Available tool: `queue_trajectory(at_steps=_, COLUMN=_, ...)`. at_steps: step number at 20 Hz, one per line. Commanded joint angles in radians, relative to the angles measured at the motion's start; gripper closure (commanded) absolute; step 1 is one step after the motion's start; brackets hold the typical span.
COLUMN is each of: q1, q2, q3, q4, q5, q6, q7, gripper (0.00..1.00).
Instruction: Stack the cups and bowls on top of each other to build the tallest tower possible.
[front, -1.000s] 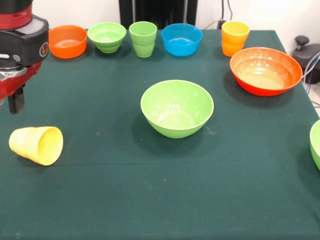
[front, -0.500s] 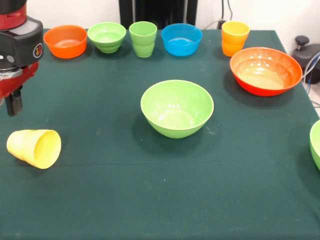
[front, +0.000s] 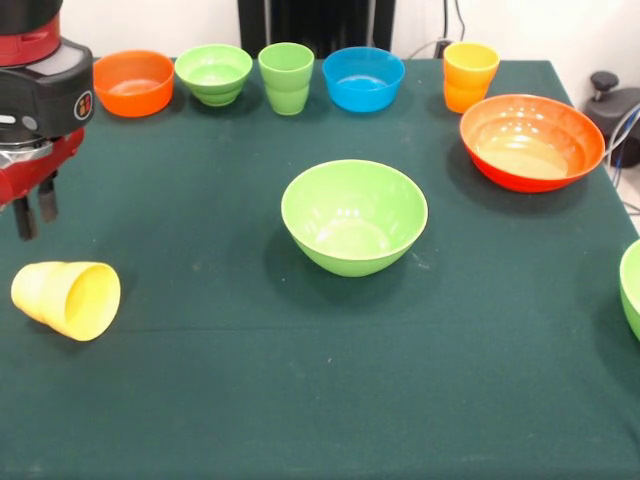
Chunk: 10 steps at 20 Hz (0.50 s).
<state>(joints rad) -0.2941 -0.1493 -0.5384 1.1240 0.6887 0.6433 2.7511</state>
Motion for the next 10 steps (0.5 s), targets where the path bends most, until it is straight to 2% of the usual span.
queue_trajectory(at_steps=1, q1=0.002, q2=0.016, q3=0.156, q4=0.040, q5=-0.036, q6=-0.011, q7=0.033, gripper=0.00)
queue_trajectory(at_steps=10, q1=-0.018, q2=0.049, q3=0.132, q4=-0.038, q5=-0.049, q6=0.037, q7=0.039, gripper=0.00)
